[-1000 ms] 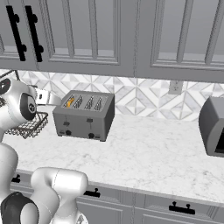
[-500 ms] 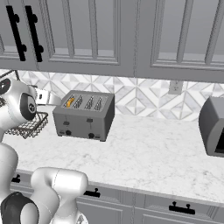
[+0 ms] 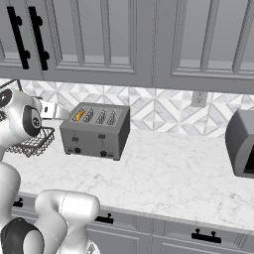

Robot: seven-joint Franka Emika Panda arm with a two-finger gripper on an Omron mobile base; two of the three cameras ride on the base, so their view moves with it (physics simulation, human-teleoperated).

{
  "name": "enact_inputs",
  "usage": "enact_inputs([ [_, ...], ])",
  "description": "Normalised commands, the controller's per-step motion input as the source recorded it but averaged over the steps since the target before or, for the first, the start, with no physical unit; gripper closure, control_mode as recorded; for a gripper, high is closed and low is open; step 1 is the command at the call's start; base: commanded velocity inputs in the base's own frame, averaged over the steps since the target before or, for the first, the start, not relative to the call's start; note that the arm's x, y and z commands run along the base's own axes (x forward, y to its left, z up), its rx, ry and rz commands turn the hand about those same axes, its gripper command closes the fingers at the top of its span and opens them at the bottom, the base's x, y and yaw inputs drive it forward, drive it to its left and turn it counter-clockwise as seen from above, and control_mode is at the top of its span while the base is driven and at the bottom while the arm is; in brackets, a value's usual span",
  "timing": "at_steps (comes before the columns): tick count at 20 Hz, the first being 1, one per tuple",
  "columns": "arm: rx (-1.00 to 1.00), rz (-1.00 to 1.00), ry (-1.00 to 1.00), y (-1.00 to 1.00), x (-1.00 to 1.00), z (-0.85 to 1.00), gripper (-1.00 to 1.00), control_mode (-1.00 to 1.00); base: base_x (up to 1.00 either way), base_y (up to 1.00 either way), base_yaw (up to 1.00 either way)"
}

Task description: Start the toaster. Once the lever pops up, take the bread to the plate on the dining counter.

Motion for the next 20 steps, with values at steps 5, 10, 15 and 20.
enact_inputs([
  [5,0.00,0.00,0.00,0.00,0.00,0.00,-1.00,-1.00,0.00,0.00,0.00],
  [10,0.00,0.00,0.00,0.00,0.00,0.00,-1.00,-1.00,0.00,0.00,0.00],
  [15,0.00,0.00,0.00,0.00,0.00,0.00,-1.00,-1.00,0.00,0.00,0.00],
  [20,0.00,0.00,0.00,0.00,0.00,0.00,-1.00,-1.00,0.00,0.00,0.00],
])
